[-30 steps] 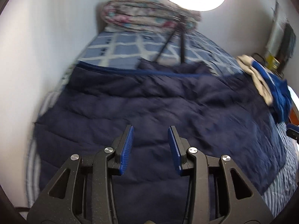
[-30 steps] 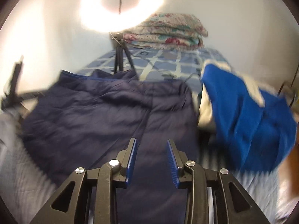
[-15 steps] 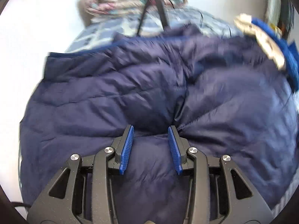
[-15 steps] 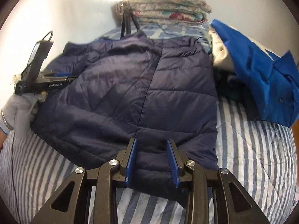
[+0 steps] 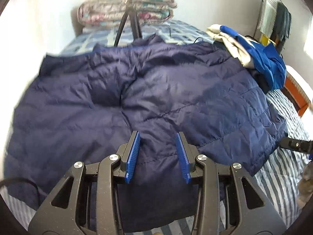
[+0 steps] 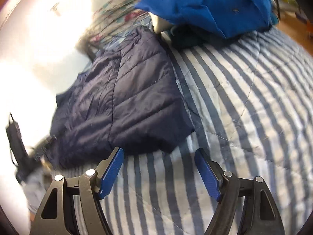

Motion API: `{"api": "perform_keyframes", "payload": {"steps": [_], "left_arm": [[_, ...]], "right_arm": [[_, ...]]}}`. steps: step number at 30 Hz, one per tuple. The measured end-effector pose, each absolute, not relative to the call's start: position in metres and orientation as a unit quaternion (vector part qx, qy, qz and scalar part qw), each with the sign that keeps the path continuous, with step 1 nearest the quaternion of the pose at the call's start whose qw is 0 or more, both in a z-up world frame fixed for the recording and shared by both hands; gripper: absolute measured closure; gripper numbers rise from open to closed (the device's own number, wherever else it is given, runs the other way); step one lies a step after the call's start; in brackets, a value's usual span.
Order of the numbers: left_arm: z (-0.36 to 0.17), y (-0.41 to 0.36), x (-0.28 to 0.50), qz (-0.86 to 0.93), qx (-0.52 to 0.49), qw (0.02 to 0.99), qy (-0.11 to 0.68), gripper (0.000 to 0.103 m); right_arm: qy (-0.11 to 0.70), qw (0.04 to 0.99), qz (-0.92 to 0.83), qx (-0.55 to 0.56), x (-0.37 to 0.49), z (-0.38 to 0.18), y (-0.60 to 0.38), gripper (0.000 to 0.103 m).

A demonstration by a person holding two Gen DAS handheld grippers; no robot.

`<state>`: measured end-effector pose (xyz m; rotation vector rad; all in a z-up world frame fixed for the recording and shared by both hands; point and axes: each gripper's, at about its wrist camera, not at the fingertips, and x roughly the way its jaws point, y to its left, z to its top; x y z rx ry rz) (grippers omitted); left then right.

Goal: Fold large clothes
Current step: 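Grasp the end of the folded jacket with the right gripper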

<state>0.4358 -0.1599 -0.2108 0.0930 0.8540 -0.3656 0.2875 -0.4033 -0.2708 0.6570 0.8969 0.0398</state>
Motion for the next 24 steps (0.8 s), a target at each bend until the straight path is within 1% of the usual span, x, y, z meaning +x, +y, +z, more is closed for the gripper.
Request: {"api": "perform_keyframes", "payload": {"steps": [1, 3, 4, 5, 6, 7, 8, 10, 13, 16, 18, 21, 24], "left_arm": [[-0.217, -0.16, 0.44, -0.177, 0.047, 0.889, 0.419, 0.064], [-0.23, -0.162, 0.443, -0.179, 0.058, 0.884, 0.428, 0.063], [-0.234, -0.163, 0.444, -0.176, 0.064, 0.884, 0.427, 0.061], [-0.235, -0.162, 0.443, -0.175, 0.064, 0.886, 0.426, 0.06], [-0.232, -0.16, 0.443, -0.17, 0.058, 0.885, 0.43, 0.06], [-0.227, -0.157, 0.441, -0.164, 0.051, 0.884, 0.434, 0.06], [-0.217, -0.151, 0.436, -0.16, 0.04, 0.886, 0.434, 0.06], [-0.195, -0.138, 0.422, -0.154, 0.029, 0.893, 0.421, 0.06], [-0.15, -0.105, 0.386, -0.141, 0.009, 0.907, 0.397, 0.06], [-0.122, -0.067, 0.348, -0.133, -0.016, 0.909, 0.395, 0.06], [-0.114, -0.044, 0.323, -0.117, -0.031, 0.91, 0.396, 0.06], [-0.115, -0.018, 0.279, -0.095, -0.04, 0.906, 0.411, 0.06], [-0.122, 0.005, 0.237, -0.085, -0.075, 0.9, 0.421, 0.06]], "right_arm": [[0.423, 0.847, 0.019, 0.323, 0.29, -0.271, -0.404, 0.015], [0.413, 0.84, 0.015, 0.352, 0.3, -0.274, -0.406, 0.015], [0.412, 0.839, 0.011, 0.356, 0.303, -0.275, -0.406, 0.015], [0.413, 0.84, 0.003, 0.353, 0.31, -0.276, -0.403, 0.016], [0.413, 0.842, -0.002, 0.346, 0.312, -0.276, -0.402, 0.022], [0.416, 0.847, -0.009, 0.331, 0.314, -0.275, -0.398, 0.032], [0.421, 0.853, -0.015, 0.308, 0.319, -0.272, -0.393, 0.038], [0.426, 0.858, -0.008, 0.286, 0.324, -0.268, -0.388, 0.06], [0.424, 0.863, -0.011, 0.276, 0.325, -0.259, -0.388, 0.075], [0.42, 0.871, -0.014, 0.253, 0.324, -0.249, -0.382, 0.082], [0.418, 0.881, -0.021, 0.221, 0.325, -0.24, -0.375, 0.084], [0.412, 0.891, -0.025, 0.191, 0.326, -0.225, -0.364, 0.086], [0.404, 0.898, -0.025, 0.17, 0.326, -0.207, -0.353, 0.088]]}}
